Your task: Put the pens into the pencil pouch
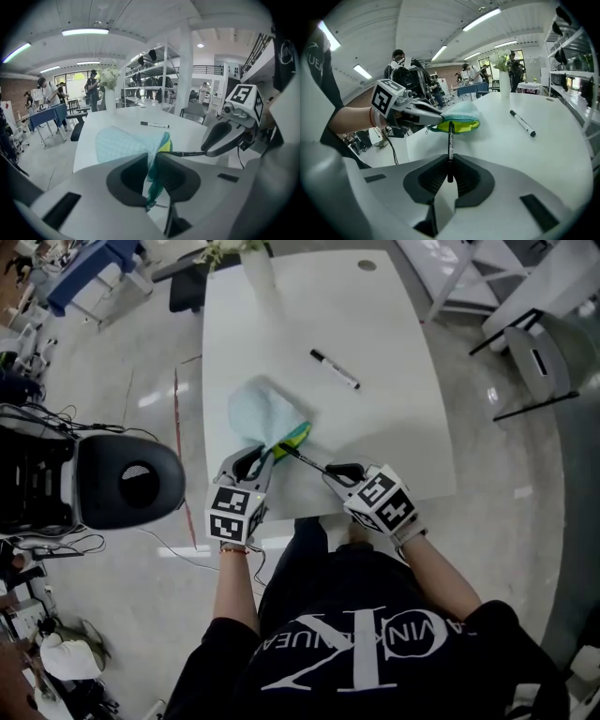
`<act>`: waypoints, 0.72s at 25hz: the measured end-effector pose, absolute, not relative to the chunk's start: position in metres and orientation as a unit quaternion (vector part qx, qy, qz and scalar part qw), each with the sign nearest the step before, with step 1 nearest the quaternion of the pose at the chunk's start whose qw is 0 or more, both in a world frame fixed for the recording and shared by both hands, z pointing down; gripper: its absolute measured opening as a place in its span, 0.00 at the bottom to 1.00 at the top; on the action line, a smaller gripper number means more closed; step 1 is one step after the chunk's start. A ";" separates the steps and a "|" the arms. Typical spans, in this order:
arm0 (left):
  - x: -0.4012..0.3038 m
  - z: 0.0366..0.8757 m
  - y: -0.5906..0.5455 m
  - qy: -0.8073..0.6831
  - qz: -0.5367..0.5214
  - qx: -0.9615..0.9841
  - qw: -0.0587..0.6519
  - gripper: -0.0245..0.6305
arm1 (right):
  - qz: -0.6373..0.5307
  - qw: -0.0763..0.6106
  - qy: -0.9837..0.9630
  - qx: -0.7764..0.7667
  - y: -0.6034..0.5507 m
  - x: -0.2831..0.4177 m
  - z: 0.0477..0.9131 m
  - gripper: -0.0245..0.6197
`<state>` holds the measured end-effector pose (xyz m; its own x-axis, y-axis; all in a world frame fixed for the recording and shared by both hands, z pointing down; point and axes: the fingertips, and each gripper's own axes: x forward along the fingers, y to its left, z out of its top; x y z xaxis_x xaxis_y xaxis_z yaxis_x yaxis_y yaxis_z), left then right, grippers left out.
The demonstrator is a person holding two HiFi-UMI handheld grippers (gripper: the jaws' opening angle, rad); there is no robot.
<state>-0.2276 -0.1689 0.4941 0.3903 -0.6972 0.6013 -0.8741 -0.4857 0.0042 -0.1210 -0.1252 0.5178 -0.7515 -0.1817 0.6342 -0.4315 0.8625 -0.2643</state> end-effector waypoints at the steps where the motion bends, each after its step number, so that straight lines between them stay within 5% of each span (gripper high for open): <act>1: -0.226 0.493 -0.168 -0.480 0.272 0.819 0.159 0.13 | 0.203 0.319 -0.910 0.169 -0.127 -0.122 0.520 0.11; 11: -0.217 0.469 -0.172 -0.513 0.158 0.818 0.208 0.12 | 0.222 0.366 -0.883 0.192 -0.137 -0.109 0.528 0.11; 18: -0.202 0.471 -0.165 -0.480 0.212 0.833 0.174 0.12 | 0.221 0.376 -0.879 0.192 -0.146 -0.115 0.524 0.11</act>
<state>-0.2022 -0.1647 0.4713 0.4487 -0.7267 0.5202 -0.8743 -0.4776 0.0868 -0.1153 -0.1465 0.5238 -0.6432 -0.1711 0.7463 -0.5043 0.8281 -0.2449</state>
